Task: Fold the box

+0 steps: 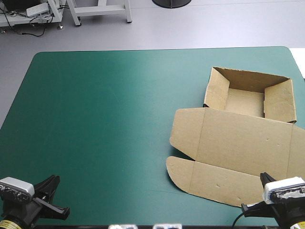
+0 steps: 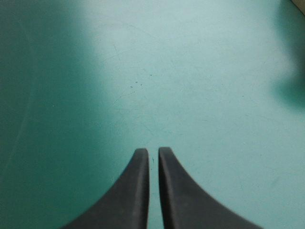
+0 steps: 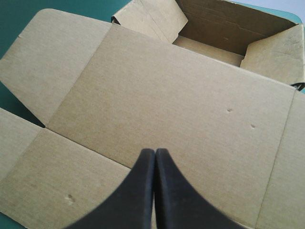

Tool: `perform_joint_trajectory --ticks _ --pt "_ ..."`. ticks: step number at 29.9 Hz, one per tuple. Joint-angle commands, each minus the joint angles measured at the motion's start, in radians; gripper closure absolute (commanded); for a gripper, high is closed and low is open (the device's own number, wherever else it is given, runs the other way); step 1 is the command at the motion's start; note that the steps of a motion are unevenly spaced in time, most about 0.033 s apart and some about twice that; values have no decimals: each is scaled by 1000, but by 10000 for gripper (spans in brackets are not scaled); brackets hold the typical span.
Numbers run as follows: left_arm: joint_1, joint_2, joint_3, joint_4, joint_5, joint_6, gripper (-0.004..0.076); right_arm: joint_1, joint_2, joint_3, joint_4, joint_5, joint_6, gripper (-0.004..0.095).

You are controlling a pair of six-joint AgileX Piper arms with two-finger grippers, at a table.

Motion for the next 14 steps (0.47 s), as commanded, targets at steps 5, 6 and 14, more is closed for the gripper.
perform_joint_trajectory --ticks 5,6,14 --pt "-7 15 -23 -11 -85 59 679 4 11 42 7 -121 -16 932" --pt "-7 15 -23 -11 -87 59 679 4 7 56 7 -141 -16 932" --pt "-7 15 17 -11 -123 57 679 4 -3 113 19 -211 -11 932"
